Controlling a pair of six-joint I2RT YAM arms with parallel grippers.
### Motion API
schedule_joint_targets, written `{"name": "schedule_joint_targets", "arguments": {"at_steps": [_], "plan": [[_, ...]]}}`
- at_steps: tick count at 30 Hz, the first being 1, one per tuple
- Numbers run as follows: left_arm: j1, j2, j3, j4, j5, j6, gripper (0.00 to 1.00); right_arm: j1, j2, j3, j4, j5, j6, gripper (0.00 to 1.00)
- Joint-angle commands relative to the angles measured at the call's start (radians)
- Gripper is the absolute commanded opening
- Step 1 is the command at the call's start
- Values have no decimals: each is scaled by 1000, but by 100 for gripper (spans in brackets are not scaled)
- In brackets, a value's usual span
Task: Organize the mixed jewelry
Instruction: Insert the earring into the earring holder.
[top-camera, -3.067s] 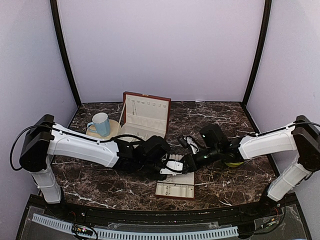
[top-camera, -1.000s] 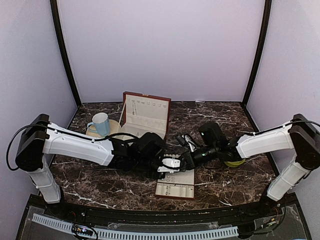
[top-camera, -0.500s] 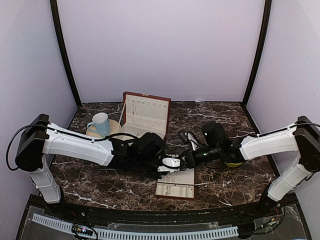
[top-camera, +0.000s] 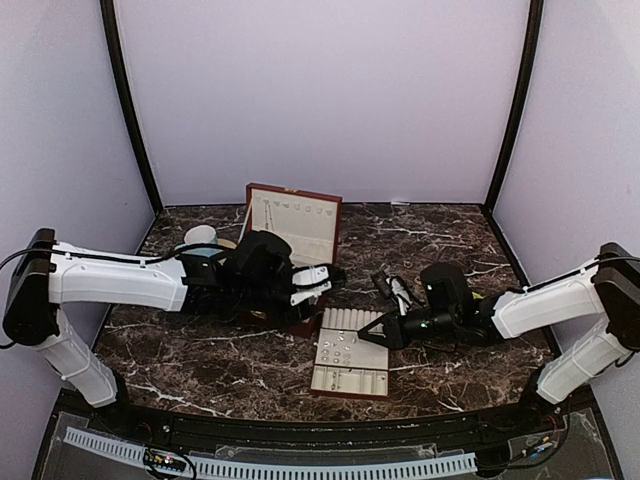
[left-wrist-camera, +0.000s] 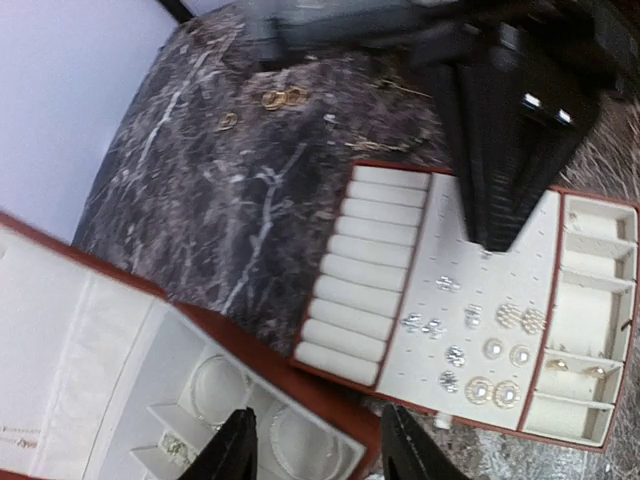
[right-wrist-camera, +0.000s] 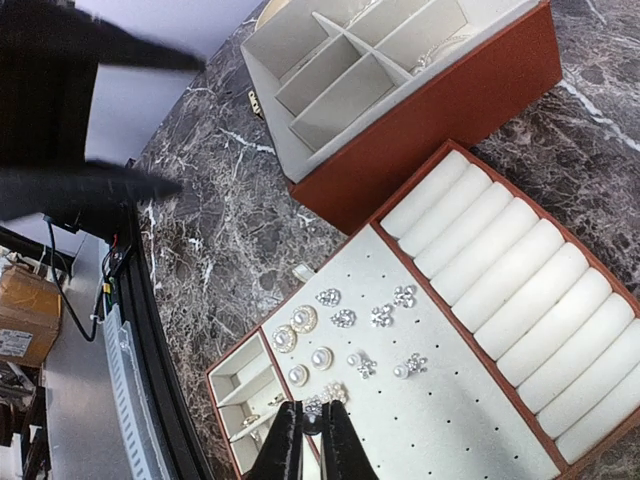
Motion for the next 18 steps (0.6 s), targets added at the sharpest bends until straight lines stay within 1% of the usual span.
{"name": "schedule_joint_targets", "arguments": {"at_steps": [1,4,5,11,14,18], "plan": [[106,-71,16,40,84,-194,46,5,2,-29,101,7,-50,6],[186,-90,44,41,154,-322,47,8,26,-34,108,10,-72,6],[227,-96,43,67,192,-345,47,10,36,-36,115,12,-77,6],[404,-149,-8,174,320,-580,55,34,113,-26,164,20,-86,6],[474,-153,-18,185,348,-615,56,48,143,-20,181,21,-83,7],[518,-156,-27,190,356,-610,56,50,167,-15,191,29,-84,7]]}}
